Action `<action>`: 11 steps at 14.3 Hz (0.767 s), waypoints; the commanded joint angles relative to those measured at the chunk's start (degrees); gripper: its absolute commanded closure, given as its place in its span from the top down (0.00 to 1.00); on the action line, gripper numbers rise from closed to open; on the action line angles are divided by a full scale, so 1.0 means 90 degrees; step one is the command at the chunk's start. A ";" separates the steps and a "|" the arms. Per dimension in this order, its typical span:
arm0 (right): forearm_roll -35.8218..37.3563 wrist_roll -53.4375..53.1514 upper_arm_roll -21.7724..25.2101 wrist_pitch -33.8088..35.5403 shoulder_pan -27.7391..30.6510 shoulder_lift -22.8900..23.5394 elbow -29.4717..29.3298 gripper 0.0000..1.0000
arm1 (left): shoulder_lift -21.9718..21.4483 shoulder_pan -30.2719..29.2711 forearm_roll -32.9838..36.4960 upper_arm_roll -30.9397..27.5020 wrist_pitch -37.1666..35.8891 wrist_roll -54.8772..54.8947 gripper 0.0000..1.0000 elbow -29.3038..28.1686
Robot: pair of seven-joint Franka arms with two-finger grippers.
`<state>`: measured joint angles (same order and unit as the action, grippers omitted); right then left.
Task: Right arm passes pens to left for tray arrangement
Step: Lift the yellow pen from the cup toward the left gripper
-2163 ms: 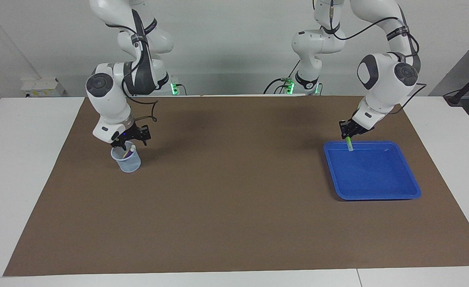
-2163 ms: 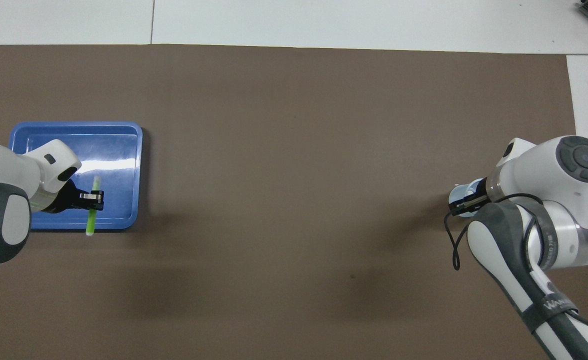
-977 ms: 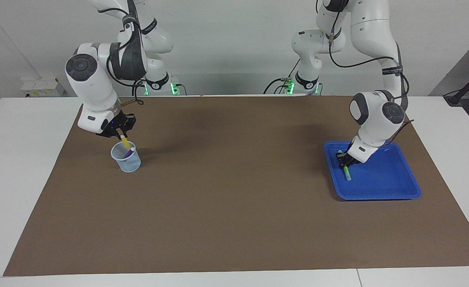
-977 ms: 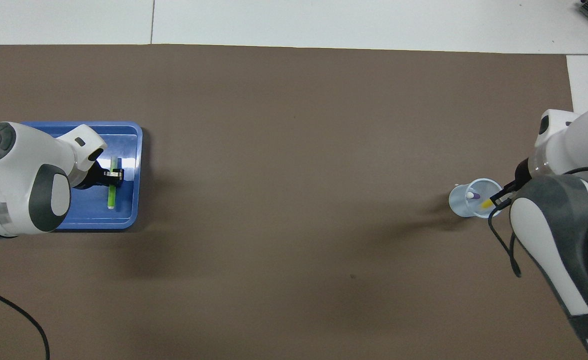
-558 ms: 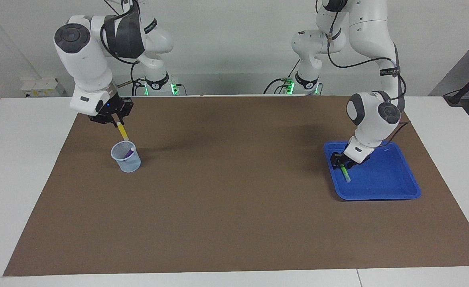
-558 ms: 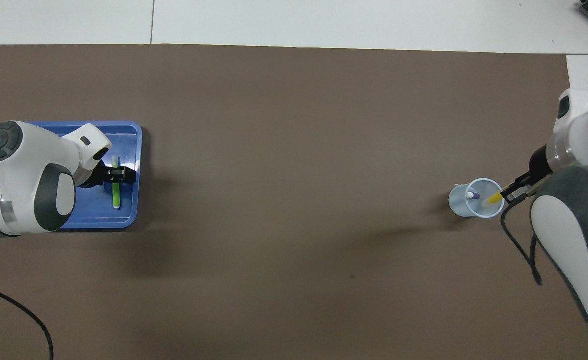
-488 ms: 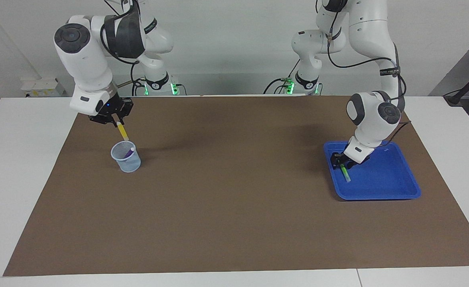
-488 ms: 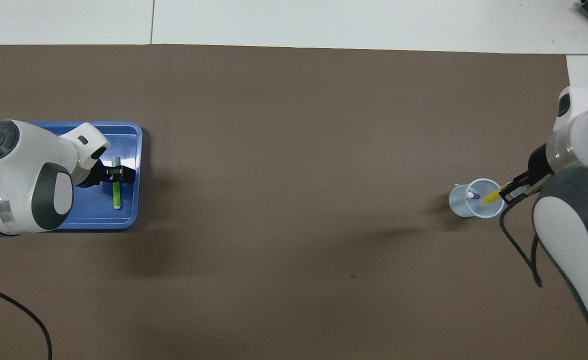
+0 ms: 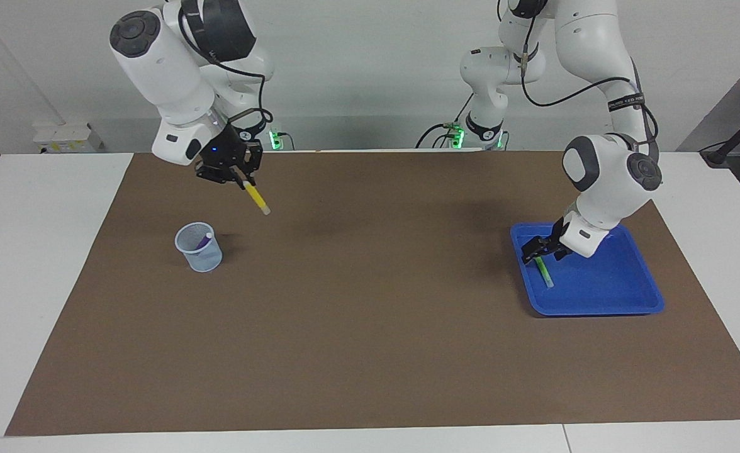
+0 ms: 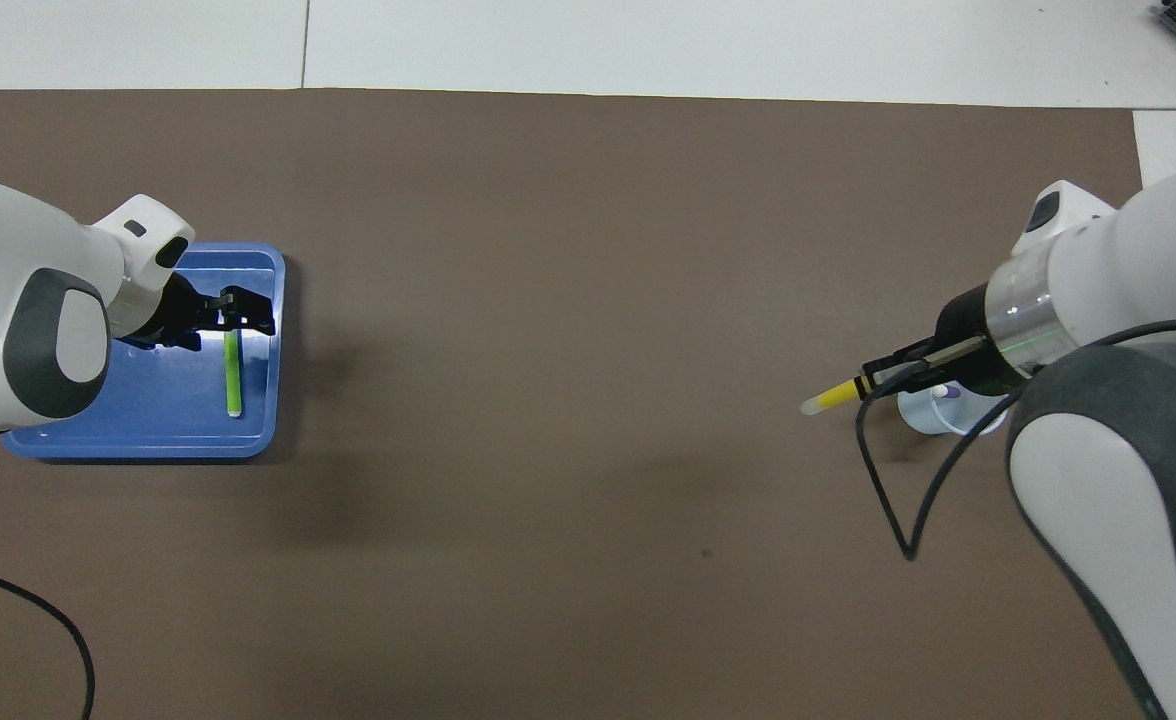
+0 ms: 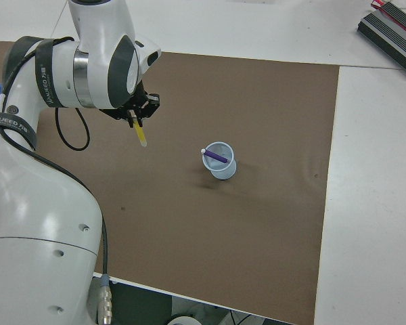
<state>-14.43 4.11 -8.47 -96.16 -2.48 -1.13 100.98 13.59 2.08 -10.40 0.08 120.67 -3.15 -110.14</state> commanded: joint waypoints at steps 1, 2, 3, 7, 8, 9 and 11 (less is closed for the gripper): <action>-0.1020 -0.1349 -0.0026 -0.0826 -0.0279 -0.0333 0.0673 0.00 | -0.0289 0.0218 -0.0065 -0.0028 -0.0438 -0.0508 1.00 0.0040; -0.1324 -0.2041 -0.0026 -0.1167 -0.0445 -0.0382 0.0810 0.00 | -0.0377 0.0286 -0.0074 -0.0018 -0.0575 -0.0732 1.00 0.0050; -0.1568 -0.2628 -0.0026 -0.1500 -0.0640 -0.0412 0.0927 0.00 | -0.0503 0.0383 -0.0084 0.0001 -0.0702 -0.0937 1.00 0.0050; -0.2272 -0.4525 -0.0026 -0.2429 -0.1257 -0.0480 0.1172 0.00 | -0.0982 0.0667 -0.0533 0.0001 -0.1219 -0.2030 1.00 0.0041; -0.2506 -0.4848 -0.0026 -0.2605 -0.1354 -0.0490 0.1192 0.00 | -0.1109 0.0697 -0.0678 0.0001 -0.1395 -0.2439 1.00 0.0041; -0.2721 -0.5121 -0.0026 -0.2800 -0.1423 -0.0500 0.1250 0.00 | -0.1207 0.0707 -0.0854 0.0001 -0.1503 -0.2840 1.00 0.0031; -0.3112 -0.5687 -0.0026 -0.3297 -0.1647 -0.0510 0.1328 0.00 | -0.1431 0.0843 -0.1041 0.0060 -0.1611 -0.3902 1.00 -0.0076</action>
<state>-38.80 -42.50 -8.73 -121.67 -16.00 -3.87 110.19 3.27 8.26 -18.14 0.94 107.75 -30.33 -109.49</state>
